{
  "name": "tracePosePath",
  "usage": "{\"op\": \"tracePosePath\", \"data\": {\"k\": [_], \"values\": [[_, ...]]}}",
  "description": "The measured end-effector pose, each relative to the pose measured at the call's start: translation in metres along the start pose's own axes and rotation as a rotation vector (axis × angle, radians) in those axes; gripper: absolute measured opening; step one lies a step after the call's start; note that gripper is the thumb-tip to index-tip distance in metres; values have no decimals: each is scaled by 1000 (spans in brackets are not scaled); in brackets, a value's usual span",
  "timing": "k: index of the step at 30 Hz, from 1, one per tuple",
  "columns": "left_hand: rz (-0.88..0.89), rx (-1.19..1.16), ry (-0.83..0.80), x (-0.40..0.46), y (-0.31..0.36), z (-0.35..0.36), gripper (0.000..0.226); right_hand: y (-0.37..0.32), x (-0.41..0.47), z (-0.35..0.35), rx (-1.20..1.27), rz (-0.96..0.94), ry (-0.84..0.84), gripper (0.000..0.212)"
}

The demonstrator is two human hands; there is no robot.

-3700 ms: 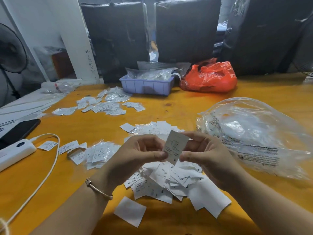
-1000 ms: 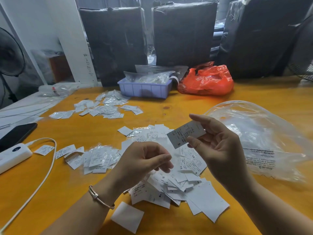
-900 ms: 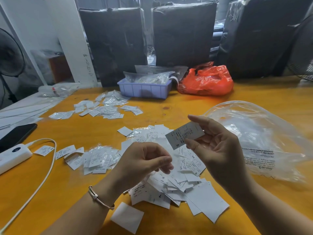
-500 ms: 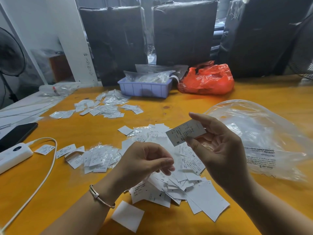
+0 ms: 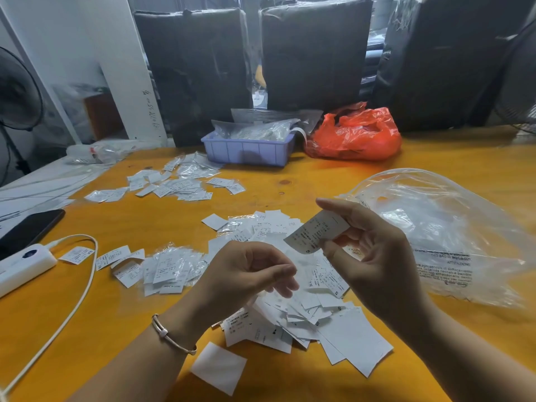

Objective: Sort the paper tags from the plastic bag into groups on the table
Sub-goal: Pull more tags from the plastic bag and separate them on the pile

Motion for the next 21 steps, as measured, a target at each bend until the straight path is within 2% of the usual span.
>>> {"op": "tracePosePath", "data": {"k": [8, 13, 17, 21], "values": [[0, -5, 10, 1, 1, -1, 19, 5, 2, -3, 47, 97, -14, 42], [-24, -74, 12, 0, 3, -2, 27, 6, 2, -2, 54, 116, -49, 42], [-59, -143, 7, -1, 2, -3, 32, 4, 2, -4, 109, 105, -23, 44], [-61, -166, -12, -1, 2, -4, 27, 4, 4, -7, 140, 88, 44, 54]]}}
Point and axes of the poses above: each hand's wrist, its own x-axis towards the middle knuckle, its own z-axis out of the palm, y = z × x, the point moved 4 cm from there along x, towards the middle knuckle
